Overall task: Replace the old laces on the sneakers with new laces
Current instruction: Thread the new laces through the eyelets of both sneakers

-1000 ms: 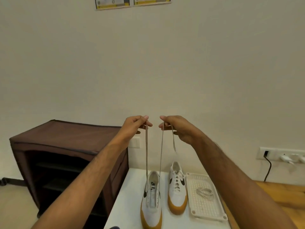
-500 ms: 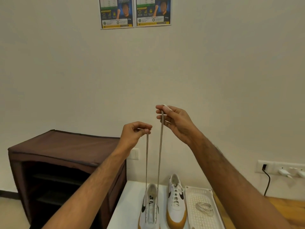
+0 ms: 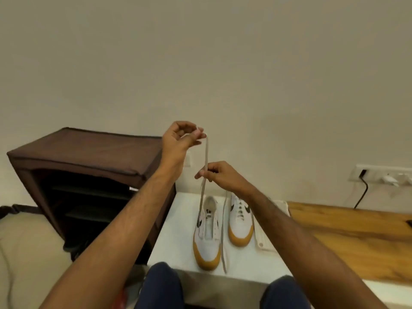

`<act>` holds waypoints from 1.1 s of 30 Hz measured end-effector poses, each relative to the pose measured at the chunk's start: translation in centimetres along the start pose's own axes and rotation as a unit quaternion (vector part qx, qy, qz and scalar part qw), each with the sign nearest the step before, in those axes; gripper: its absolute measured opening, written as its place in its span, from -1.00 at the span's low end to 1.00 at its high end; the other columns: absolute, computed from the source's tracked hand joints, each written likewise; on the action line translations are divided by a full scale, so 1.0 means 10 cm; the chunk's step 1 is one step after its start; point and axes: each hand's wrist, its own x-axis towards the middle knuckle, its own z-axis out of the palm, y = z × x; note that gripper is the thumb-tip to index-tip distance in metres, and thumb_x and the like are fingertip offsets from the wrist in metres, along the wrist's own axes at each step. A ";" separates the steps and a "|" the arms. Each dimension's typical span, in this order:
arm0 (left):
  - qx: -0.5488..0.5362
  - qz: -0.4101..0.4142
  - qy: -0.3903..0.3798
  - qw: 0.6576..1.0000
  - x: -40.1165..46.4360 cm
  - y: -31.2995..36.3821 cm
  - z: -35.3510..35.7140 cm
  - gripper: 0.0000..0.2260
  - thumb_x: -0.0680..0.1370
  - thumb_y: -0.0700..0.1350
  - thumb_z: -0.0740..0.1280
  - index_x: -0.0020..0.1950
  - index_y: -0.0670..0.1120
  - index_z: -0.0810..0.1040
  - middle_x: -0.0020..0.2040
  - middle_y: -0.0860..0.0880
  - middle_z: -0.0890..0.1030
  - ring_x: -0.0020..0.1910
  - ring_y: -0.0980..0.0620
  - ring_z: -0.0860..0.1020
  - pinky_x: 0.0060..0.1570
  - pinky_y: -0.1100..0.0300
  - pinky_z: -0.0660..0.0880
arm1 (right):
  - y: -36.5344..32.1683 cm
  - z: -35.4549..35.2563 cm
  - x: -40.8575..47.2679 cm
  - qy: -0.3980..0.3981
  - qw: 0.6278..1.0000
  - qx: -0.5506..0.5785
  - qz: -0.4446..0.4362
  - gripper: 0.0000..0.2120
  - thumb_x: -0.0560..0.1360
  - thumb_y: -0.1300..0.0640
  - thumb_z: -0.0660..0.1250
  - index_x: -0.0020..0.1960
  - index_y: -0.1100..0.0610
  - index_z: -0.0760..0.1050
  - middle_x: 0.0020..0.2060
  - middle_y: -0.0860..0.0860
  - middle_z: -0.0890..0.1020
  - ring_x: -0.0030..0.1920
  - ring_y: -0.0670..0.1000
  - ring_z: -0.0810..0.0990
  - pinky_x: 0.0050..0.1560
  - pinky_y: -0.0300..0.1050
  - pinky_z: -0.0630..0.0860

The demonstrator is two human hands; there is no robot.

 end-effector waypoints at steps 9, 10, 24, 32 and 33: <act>-0.066 0.013 0.144 0.987 0.15 -0.50 -0.74 -0.82 0.63 -0.38 0.19 0.05 -0.13 0.47 -0.09 -0.05 0.57 -0.32 0.02 0.54 -0.41 0.12 0.52 | 1.64 0.18 0.20 0.023 0.977 -0.183 0.110 -0.86 0.59 0.09 0.25 -0.06 -0.01 0.58 -0.10 -0.03 0.65 -0.10 0.02 0.65 0.02 0.02 0.59; -0.018 -0.002 0.122 0.992 0.14 -0.60 -0.74 -0.82 0.63 -0.38 0.17 0.03 -0.13 0.47 -0.11 -0.03 0.56 -0.40 0.09 0.45 -0.51 0.20 0.40 | 1.69 0.13 0.25 0.085 0.975 -0.170 0.115 -0.82 0.59 0.11 0.19 -0.02 -0.03 0.57 -0.06 0.00 0.64 -0.09 0.04 0.64 -0.02 -0.01 0.57; 0.606 -0.240 -0.340 0.679 -1.31 -2.91 -0.82 -0.65 0.49 0.15 0.48 0.09 -0.04 0.51 0.02 -0.02 0.53 -0.04 0.01 0.53 -0.04 0.07 0.54 | 2.62 1.22 -0.12 0.017 0.963 -0.159 0.216 -0.78 0.57 0.02 0.38 0.01 0.17 0.66 0.02 0.15 0.61 0.04 0.12 0.60 0.08 0.07 0.57; 0.513 -0.194 -0.378 0.745 -1.32 -3.12 -1.03 -0.89 0.63 -0.05 0.33 -0.04 -0.03 0.46 -0.05 0.06 0.44 -0.08 0.06 0.49 -0.06 0.13 0.47 | 2.88 1.49 -0.20 0.078 0.970 -0.048 0.226 -0.68 0.49 -0.03 0.51 -0.04 0.15 0.45 -0.14 0.00 0.54 -0.09 0.03 0.55 -0.04 0.00 0.54; 0.509 -0.184 -0.377 0.752 -1.31 -3.14 -1.05 -0.90 0.65 -0.08 0.30 -0.04 -0.03 0.45 -0.06 0.05 0.45 -0.08 0.06 0.48 -0.06 0.12 0.46 | 2.89 1.49 -0.20 0.079 0.970 -0.046 0.225 -0.69 0.49 -0.03 0.51 -0.03 0.15 0.46 -0.14 0.00 0.55 -0.09 0.03 0.56 -0.03 0.01 0.55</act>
